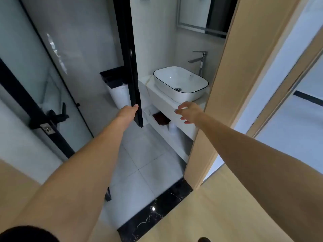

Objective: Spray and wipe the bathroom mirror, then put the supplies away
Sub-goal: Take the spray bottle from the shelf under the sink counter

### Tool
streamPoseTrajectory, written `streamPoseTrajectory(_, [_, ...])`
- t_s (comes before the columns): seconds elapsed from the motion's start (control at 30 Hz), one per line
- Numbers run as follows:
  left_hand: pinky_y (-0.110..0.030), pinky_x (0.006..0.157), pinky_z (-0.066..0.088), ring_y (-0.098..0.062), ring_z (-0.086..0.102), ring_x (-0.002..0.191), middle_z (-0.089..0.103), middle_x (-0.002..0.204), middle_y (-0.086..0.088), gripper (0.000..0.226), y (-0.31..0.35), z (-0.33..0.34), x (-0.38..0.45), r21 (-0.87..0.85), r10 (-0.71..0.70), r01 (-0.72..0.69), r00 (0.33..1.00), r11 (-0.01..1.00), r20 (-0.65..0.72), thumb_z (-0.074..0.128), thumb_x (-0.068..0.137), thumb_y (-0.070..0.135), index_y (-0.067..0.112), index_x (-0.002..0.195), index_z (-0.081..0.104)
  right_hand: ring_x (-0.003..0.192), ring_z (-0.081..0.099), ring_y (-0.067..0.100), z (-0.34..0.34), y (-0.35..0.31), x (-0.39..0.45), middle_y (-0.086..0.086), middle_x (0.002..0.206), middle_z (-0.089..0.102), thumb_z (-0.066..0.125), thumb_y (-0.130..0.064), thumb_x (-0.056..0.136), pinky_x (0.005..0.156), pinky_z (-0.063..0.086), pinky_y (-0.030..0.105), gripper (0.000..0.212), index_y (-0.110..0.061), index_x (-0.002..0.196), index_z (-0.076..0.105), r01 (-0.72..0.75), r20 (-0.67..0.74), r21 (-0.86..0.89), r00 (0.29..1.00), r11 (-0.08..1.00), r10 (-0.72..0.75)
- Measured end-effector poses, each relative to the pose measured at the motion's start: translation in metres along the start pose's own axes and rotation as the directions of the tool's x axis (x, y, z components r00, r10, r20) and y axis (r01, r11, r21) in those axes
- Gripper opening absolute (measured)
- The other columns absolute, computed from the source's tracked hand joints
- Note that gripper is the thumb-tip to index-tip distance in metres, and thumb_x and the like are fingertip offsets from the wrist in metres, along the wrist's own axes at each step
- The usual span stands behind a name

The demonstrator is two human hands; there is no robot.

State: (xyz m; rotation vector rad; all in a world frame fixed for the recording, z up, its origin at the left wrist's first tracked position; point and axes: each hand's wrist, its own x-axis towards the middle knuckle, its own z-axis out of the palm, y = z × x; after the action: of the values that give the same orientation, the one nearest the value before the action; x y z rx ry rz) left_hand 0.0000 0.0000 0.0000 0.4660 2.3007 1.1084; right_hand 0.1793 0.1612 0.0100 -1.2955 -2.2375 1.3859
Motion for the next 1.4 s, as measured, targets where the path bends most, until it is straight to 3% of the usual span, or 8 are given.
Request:
streamPoseTrajectory(0.13, [-0.042, 0.103, 0.043, -0.025, 0.049, 0.105, 0.045, 0.116, -0.007, 0.033, 0.002, -0.002, 0.03, 0.021, -0.024, 0.024, 1.0, 0.999, 0.015, 0.037, 0.104, 0.046, 0.015, 0.101, 0.049, 0.112, 0.066, 0.03, 0.014, -0.005, 0.027, 0.016, 0.126, 0.063, 0.067, -0.028, 0.095, 0.089, 0.058, 0.038, 0.035, -0.014, 0.127, 0.06, -0.008, 0.025, 0.021, 1.0, 1.0, 0.007])
streamPoseTrajectory(0.23, [-0.039, 0.102, 0.044, -0.025, 0.048, 0.103, 0.049, 0.117, -0.011, 0.036, 0.005, 0.004, 0.056, 0.03, -0.032, 0.032, 0.999, 0.999, 0.004, 0.038, 0.104, 0.045, 0.015, 0.118, 0.051, 0.111, 0.067, 0.03, 0.025, -0.008, 0.058, 0.015, 0.126, 0.063, 0.068, -0.027, 0.095, 0.089, 0.059, 0.039, 0.035, -0.014, 0.126, 0.061, -0.012, 0.045, 0.033, 0.999, 0.999, 0.01])
streamPoseTrajectory(0.37, [-0.037, 0.104, 0.042, -0.028, 0.051, 0.118, 0.053, 0.135, -0.015, 0.053, 0.013, 0.008, 0.095, 0.03, -0.031, 0.031, 1.0, 0.999, -0.005, 0.037, 0.104, 0.044, 0.005, 0.139, 0.049, 0.113, 0.065, 0.031, 0.036, -0.014, 0.109, 0.014, 0.126, 0.062, 0.068, -0.027, 0.095, 0.061, 0.053, 0.025, 0.033, -0.015, 0.125, 0.061, -0.006, 0.07, 0.056, 0.998, 0.998, 0.002])
streamPoseTrajectory(0.57, [-0.041, 0.115, 0.033, -0.031, 0.042, 0.137, 0.043, 0.152, -0.013, 0.058, 0.031, 0.01, 0.163, -0.058, -0.063, 0.062, 0.998, 0.996, -0.005, 0.034, 0.105, 0.047, 0.009, 0.148, 0.041, 0.108, 0.066, 0.033, 0.049, -0.026, 0.19, 0.013, 0.123, 0.064, 0.066, -0.036, 0.094, 0.066, 0.055, 0.033, 0.04, -0.017, 0.129, 0.058, -0.002, 0.115, 0.082, 0.993, 0.997, -0.008])
streamPoseTrajectory(0.7, [-0.043, 0.119, 0.029, -0.027, 0.038, 0.141, 0.038, 0.156, -0.005, 0.063, 0.031, 0.011, 0.199, -0.108, -0.089, 0.09, 0.996, 0.99, 0.015, 0.03, 0.101, 0.057, 0.021, 0.152, 0.035, 0.102, 0.068, 0.032, 0.061, -0.031, 0.223, 0.012, 0.12, 0.065, 0.06, -0.043, 0.096, 0.088, 0.056, 0.044, 0.045, -0.018, 0.134, 0.055, -0.008, 0.154, 0.079, 0.988, 0.997, -0.005])
streamPoseTrajectory(1.0, [-0.042, 0.122, 0.021, -0.021, 0.029, 0.147, 0.028, 0.162, 0.001, 0.062, 0.037, 0.008, 0.291, -0.154, -0.072, 0.083, 0.995, 0.985, 0.074, 0.028, 0.103, 0.056, 0.022, 0.156, 0.027, 0.091, 0.06, 0.023, 0.085, -0.036, 0.294, 0.004, 0.109, 0.062, 0.055, -0.046, 0.099, 0.088, 0.055, 0.041, 0.049, -0.02, 0.14, 0.051, -0.037, 0.106, 0.1, 0.994, 0.994, 0.027])
streamPoseTrajectory(1.17, [-0.041, 0.122, 0.022, -0.023, 0.029, 0.146, 0.028, 0.161, -0.001, 0.06, 0.034, 0.015, 0.349, -0.146, -0.016, 0.035, 0.991, 0.989, 0.131, 0.027, 0.105, 0.052, 0.02, 0.156, 0.027, 0.104, 0.055, 0.026, 0.101, -0.049, 0.33, 0.004, 0.124, 0.055, 0.051, -0.047, 0.101, 0.06, 0.043, 0.028, 0.049, -0.022, 0.142, 0.049, -0.048, 0.032, 0.085, 0.998, 0.995, 0.046])
streamPoseTrajectory(1.4, [-0.041, 0.118, 0.029, -0.027, 0.04, 0.139, 0.039, 0.155, -0.007, 0.057, -0.004, 0.047, 0.421, -0.116, -0.002, 0.019, 0.99, 0.993, 0.142, 0.029, 0.105, 0.05, 0.019, 0.152, 0.035, 0.104, 0.067, 0.032, 0.16, -0.025, 0.379, 0.007, 0.113, 0.066, 0.056, -0.05, 0.095, 0.092, 0.057, 0.049, 0.05, -0.023, 0.137, 0.052, -0.084, 0.005, 0.144, 0.996, 0.986, 0.084])
